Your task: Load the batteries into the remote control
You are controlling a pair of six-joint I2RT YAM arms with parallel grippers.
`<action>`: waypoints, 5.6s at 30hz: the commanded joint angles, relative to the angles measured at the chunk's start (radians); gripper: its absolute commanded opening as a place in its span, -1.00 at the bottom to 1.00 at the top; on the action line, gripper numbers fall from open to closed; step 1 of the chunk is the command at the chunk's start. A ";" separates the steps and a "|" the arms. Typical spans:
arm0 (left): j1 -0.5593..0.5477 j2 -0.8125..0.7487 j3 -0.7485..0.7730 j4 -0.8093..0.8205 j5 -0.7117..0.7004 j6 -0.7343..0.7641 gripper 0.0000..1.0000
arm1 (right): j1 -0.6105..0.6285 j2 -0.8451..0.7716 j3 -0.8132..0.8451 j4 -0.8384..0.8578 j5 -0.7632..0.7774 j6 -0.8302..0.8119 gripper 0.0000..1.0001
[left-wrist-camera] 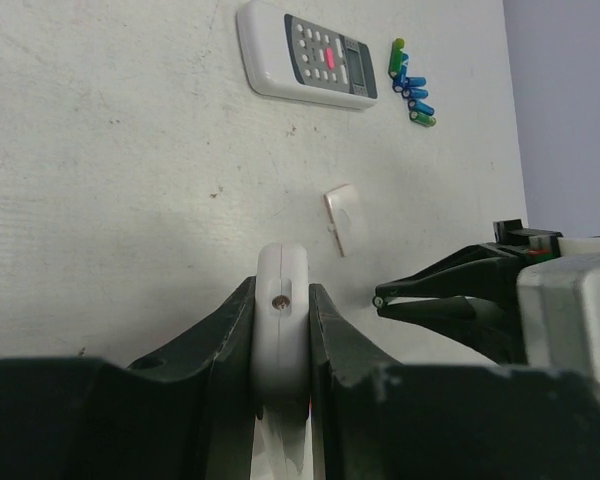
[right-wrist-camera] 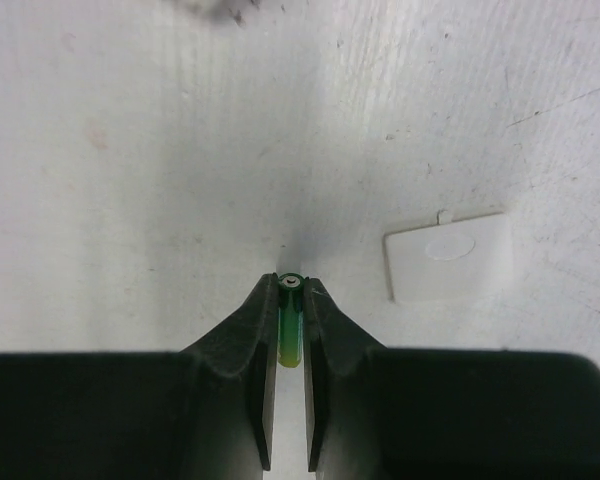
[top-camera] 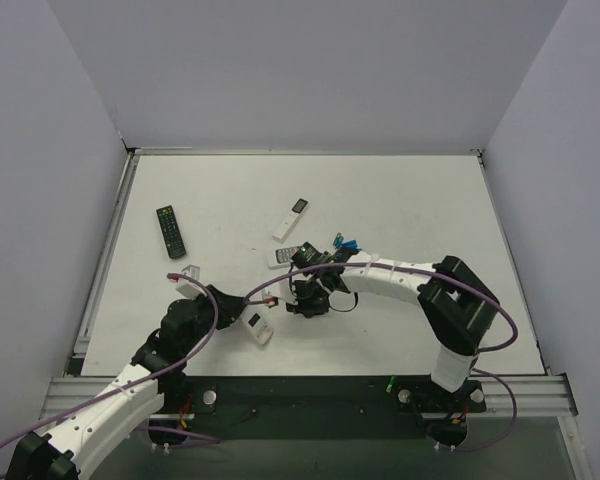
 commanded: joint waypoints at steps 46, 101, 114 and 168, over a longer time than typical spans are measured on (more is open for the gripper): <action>0.004 0.120 0.212 0.256 0.436 -0.171 -1.00 | 0.153 -0.510 -0.241 0.411 -0.542 0.181 -1.00; -0.021 0.166 0.282 0.179 0.485 -0.102 -1.00 | 0.151 -0.520 -0.221 0.420 -0.489 0.153 -1.00; -0.022 0.154 0.282 0.188 0.484 -0.116 -1.00 | 0.153 -0.470 -0.216 0.386 -0.505 0.135 -1.00; 0.005 0.136 0.137 0.357 0.212 -0.338 -1.00 | 0.303 -0.230 -0.207 0.216 0.040 -0.013 -0.97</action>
